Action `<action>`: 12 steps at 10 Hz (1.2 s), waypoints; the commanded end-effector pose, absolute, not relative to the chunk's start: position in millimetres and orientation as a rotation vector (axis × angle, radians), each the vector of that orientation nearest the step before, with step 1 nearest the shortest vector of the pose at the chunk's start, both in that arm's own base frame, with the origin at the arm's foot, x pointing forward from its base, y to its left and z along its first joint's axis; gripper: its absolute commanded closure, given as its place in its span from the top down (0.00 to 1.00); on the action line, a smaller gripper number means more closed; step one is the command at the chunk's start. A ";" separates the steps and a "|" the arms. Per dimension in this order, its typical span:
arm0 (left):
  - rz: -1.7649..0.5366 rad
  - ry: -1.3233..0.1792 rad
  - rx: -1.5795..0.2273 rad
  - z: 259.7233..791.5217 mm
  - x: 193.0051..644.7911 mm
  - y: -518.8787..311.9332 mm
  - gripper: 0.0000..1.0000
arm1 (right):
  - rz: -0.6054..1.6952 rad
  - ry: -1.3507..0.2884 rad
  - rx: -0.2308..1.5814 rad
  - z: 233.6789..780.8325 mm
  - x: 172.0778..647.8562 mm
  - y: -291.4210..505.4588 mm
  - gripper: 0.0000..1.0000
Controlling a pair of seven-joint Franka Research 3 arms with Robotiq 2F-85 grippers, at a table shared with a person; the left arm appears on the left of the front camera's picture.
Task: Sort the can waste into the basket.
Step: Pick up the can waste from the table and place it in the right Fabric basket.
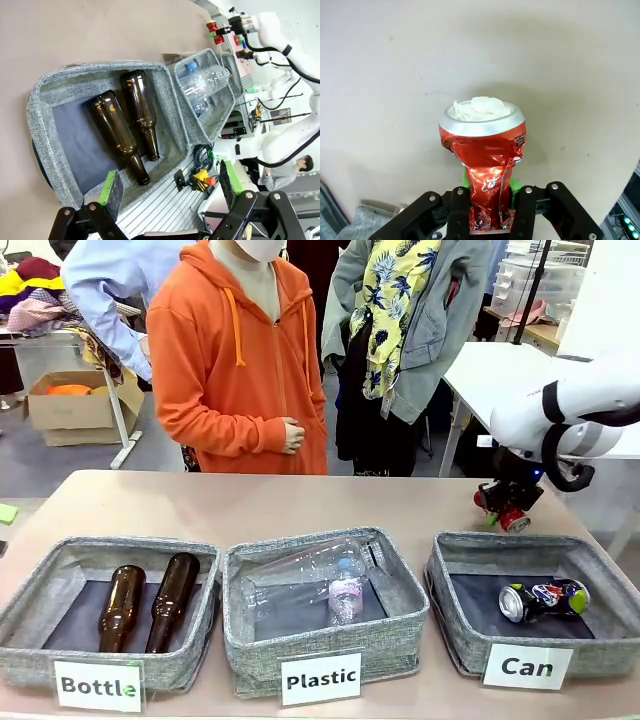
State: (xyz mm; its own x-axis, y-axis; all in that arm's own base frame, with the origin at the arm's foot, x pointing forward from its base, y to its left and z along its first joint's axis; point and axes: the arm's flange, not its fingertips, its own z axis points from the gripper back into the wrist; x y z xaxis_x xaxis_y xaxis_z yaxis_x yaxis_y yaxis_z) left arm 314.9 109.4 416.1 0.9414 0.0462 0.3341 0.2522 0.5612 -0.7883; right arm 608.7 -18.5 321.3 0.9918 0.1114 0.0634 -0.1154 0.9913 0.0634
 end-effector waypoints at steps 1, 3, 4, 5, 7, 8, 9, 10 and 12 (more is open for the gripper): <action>-0.141 -0.338 -0.969 415.8 312.3 112.3 1.00 | 0.227 -0.122 0.086 362.7 577.2 -29.5 0.00; -0.141 -0.338 -0.969 415.8 312.3 112.3 1.00 | 0.518 -0.169 0.086 423.5 524.8 -33.7 0.00; -0.141 -0.338 -0.969 415.8 312.3 112.3 1.00 | 0.686 -0.198 0.075 440.2 490.9 -27.6 0.00; -0.141 -0.338 -0.969 415.8 312.3 112.3 1.00 | 0.864 -0.152 0.099 446.4 461.8 -22.5 0.00; -0.141 -0.338 -0.969 415.8 312.3 112.3 1.00 | 1.176 -0.195 0.123 443.5 417.8 -12.3 0.00; -0.141 -0.338 -0.969 415.8 312.3 112.3 1.00 | 1.316 -0.184 0.133 439.3 404.8 -10.0 0.00; -0.141 -0.338 -0.969 415.8 312.3 112.3 1.00 | 1.414 -0.177 0.161 436.2 398.2 -7.8 0.00; -0.141 -0.338 -0.969 415.8 312.3 112.3 1.00 | 1.475 -0.176 0.177 433.7 396.8 -8.5 0.00; -0.141 -0.338 -0.969 415.8 312.3 112.3 1.00 | 1.475 -0.183 0.188 431.3 397.5 -9.3 0.00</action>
State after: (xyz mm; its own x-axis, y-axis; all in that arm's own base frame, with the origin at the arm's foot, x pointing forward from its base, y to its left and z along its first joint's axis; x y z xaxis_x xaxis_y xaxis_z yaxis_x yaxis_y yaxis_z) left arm 314.9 109.5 416.4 0.9411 0.0463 0.3349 0.2528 0.5614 -0.7880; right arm 391.0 -4.0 428.9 0.0930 0.9727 0.2124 -0.9956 0.0933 0.0085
